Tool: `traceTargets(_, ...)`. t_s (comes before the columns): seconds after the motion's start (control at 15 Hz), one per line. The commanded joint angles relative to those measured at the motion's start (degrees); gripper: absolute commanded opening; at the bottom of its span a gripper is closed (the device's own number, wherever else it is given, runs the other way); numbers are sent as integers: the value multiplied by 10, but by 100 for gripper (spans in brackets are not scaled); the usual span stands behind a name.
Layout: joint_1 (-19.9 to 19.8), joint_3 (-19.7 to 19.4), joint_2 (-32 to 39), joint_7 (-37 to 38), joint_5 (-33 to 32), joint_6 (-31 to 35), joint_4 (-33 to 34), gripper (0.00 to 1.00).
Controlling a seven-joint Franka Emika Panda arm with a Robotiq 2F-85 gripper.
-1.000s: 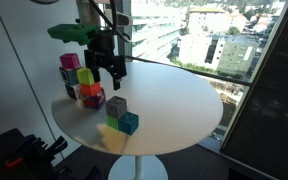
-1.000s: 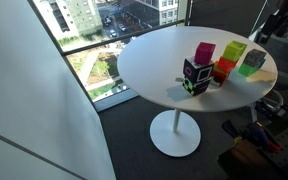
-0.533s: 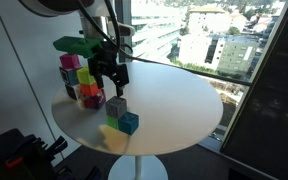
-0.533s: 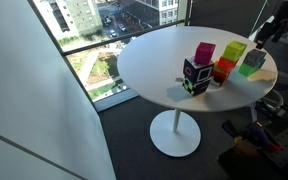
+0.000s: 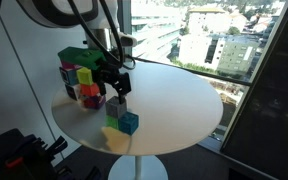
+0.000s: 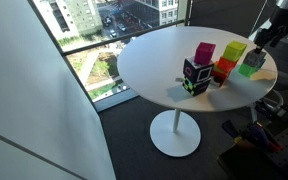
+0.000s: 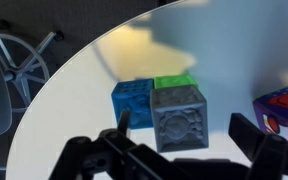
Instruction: Remove the gray block from the green block top and put it on the table behind the green block
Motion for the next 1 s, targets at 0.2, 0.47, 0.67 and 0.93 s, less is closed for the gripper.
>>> traceTargets(0.2, -9, -1, 26, -11, -5, 40, 1, 100)
traceTargets(0.47, -8, -1, 38, -14, 1, 53, 2, 100)
traceTargets(0.67, -7, -1, 46, -16, 3, 57, 3, 100)
traceTargets(0.93, -7, 0, 53, -15, 2, 58, 5, 75)
